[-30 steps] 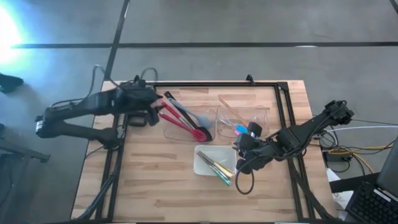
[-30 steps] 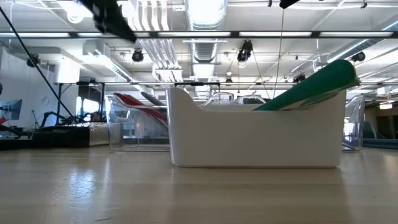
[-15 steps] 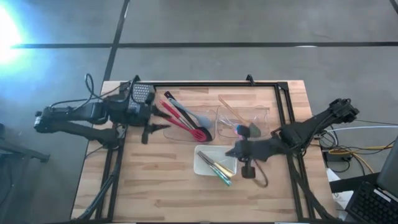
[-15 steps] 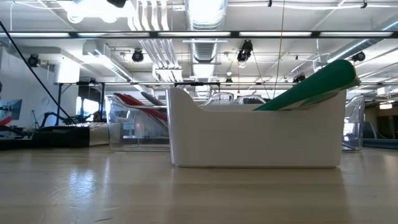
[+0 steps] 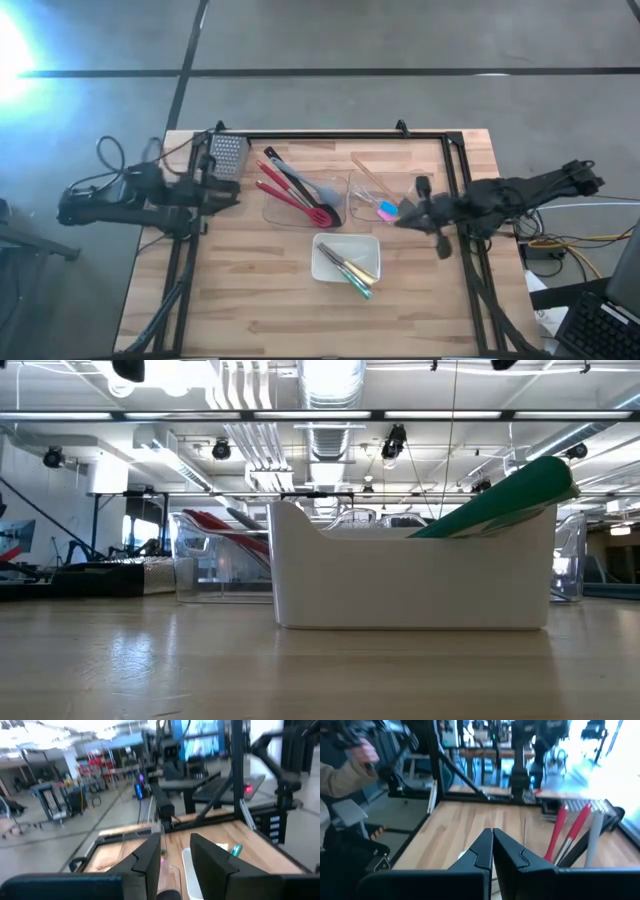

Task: Pick & Place Kitchen Items
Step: Return to Home Position

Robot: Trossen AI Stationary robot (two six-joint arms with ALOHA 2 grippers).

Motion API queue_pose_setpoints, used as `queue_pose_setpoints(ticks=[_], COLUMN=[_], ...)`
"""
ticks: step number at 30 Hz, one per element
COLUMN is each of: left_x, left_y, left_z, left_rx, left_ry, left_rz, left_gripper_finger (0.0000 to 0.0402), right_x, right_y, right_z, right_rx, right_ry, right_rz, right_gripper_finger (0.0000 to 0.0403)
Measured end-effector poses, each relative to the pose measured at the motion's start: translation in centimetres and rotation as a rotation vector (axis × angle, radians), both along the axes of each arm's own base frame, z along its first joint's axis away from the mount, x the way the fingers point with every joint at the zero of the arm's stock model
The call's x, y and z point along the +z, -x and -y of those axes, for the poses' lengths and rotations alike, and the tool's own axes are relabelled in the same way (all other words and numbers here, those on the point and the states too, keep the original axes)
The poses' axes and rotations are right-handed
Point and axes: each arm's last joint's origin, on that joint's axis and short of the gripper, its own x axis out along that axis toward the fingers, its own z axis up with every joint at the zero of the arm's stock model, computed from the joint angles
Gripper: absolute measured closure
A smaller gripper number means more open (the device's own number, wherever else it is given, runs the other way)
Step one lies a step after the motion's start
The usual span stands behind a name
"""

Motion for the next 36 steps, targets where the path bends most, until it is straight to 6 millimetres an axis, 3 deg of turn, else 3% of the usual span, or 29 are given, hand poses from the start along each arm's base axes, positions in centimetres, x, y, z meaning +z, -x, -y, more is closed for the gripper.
queue_pose_setpoints(ticks=[7, 17, 29, 35, 36], left_x=[-2.3, -5.4, -10.3, -15.3, -15.4], left_y=[3.0, 3.5, 1.4, 0.3, 0.2], left_z=[-0.1, -0.1, -0.1, -0.1, -0.1], left_rx=[0.020, 0.030, 0.033, 0.036, 0.034], left_ry=[0.007, 0.038, 0.036, 0.034, 0.033], left_rz=[0.114, 0.112, -0.051, -0.192, -0.177], left_gripper_finger=[0.0293, 0.0294, 0.0293, 0.0293, 0.0293], right_x=[-1.3, -1.5, -1.3, -4.1, -4.7], right_y=[4.5, 8.5, 9.6, 9.0, 9.0], right_z=[1.6, 3.0, 3.4, 3.2, 3.2], right_rx=[-0.078, -0.128, -0.135, -0.136, -0.138], right_ry=[0.017, -0.020, -0.042, -0.024, -0.022], right_rz=[0.121, 0.277, 0.333, 0.282, 0.275], right_gripper_finger=[0.0394, 0.0394, 0.0394, 0.0394, 0.0394])
